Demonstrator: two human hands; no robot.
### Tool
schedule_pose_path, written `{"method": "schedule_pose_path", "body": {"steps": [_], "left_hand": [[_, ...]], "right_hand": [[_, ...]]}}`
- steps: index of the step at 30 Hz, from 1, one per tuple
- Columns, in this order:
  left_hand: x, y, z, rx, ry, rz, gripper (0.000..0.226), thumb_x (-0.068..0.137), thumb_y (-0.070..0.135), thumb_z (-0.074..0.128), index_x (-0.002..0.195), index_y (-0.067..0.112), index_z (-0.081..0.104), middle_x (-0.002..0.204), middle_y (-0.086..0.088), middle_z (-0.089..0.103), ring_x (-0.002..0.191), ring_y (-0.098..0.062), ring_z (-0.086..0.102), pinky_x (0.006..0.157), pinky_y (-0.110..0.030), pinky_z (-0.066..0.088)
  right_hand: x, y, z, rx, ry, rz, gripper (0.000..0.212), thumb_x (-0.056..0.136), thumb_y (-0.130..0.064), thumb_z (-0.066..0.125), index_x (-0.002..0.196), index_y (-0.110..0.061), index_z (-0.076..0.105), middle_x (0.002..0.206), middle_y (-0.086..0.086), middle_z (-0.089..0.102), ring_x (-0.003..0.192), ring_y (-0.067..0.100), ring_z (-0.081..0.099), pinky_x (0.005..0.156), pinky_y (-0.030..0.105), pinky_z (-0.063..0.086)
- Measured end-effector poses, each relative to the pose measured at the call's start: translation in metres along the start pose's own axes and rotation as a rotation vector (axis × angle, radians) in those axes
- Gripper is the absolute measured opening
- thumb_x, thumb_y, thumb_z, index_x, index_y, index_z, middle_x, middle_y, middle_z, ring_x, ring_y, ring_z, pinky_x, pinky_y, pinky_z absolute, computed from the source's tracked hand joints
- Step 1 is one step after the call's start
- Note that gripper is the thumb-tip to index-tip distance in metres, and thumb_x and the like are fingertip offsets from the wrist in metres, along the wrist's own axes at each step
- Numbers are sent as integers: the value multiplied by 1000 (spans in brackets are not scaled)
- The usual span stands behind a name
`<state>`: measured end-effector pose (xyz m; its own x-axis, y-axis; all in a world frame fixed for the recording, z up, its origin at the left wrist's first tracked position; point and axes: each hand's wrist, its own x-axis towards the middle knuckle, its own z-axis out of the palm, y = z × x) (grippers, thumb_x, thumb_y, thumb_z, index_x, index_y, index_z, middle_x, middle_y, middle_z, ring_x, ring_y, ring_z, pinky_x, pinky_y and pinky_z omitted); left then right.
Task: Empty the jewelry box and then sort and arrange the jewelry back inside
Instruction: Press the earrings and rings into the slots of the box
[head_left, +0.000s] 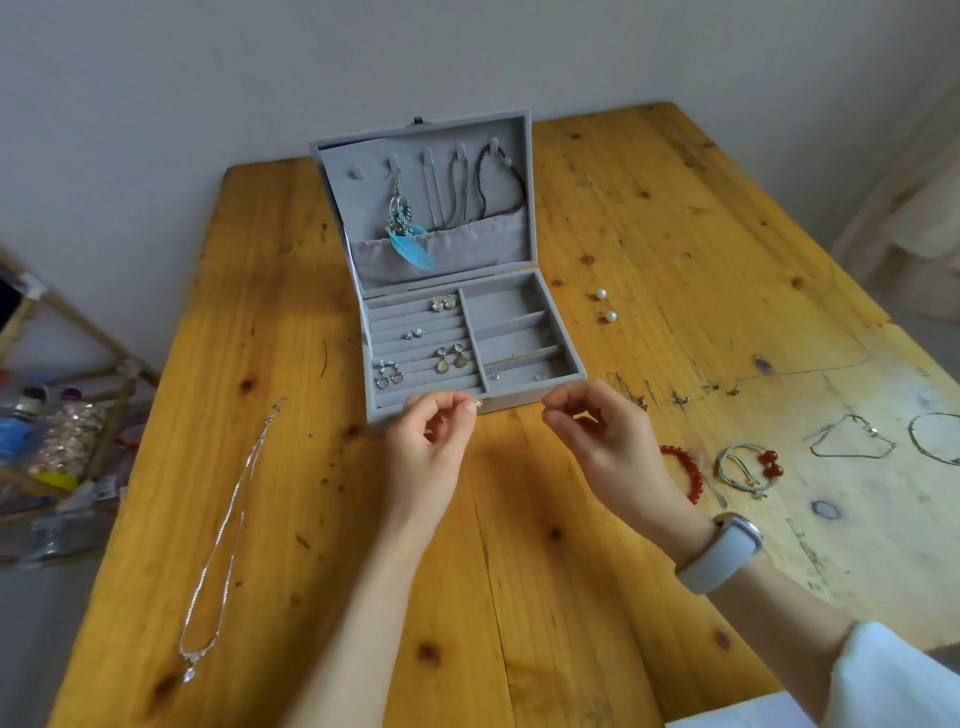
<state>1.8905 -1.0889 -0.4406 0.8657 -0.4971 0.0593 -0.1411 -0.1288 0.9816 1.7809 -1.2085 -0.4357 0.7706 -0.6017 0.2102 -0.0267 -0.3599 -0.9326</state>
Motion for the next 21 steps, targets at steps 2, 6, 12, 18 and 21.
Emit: {"method": "schedule_pose_path", "body": {"steps": [2, 6, 12, 18, 21], "left_hand": [[15, 4, -17, 122, 37, -1, 16, 86, 13, 60, 77, 26, 62, 84, -2, 58, 71, -5, 50, 67, -15, 42], [39, 11, -29, 419, 18, -86, 15, 87, 17, 57, 73, 22, 62, 60, 6, 42, 56, -10, 38, 52, -22, 30], [67, 19, -42, 560, 12, -224, 10, 86, 25, 58, 79, 25, 66, 66, 12, 56, 64, -11, 51, 62, -25, 42], [79, 18, -45, 597, -75, -331, 15, 85, 20, 60, 72, 23, 65, 81, 4, 60, 80, -18, 52, 75, -27, 40], [83, 18, -45, 658, -99, -350, 15, 82, 20, 61, 67, 22, 60, 83, -1, 61, 86, -24, 56, 85, -32, 44]], "right_hand": [[11, -4, 7, 1, -31, 11, 22, 86, -4, 58, 85, -26, 56, 84, -8, 59, 81, 5, 56, 73, 17, 49], [33, -5, 24, -12, -32, 31, 13, 86, -4, 58, 84, -17, 58, 81, -8, 59, 77, 10, 56, 68, 15, 45], [55, -2, 36, -131, -49, 0, 11, 85, -2, 58, 86, -13, 61, 80, -7, 59, 74, 3, 53, 68, 8, 40], [61, 2, 39, -161, -73, 8, 13, 85, 1, 55, 86, -12, 61, 81, -5, 59, 73, 1, 52, 66, 5, 39], [62, 4, 39, -136, -59, 13, 12, 86, -2, 56, 86, -13, 61, 80, -7, 59, 73, 1, 53, 65, 7, 41]]}}
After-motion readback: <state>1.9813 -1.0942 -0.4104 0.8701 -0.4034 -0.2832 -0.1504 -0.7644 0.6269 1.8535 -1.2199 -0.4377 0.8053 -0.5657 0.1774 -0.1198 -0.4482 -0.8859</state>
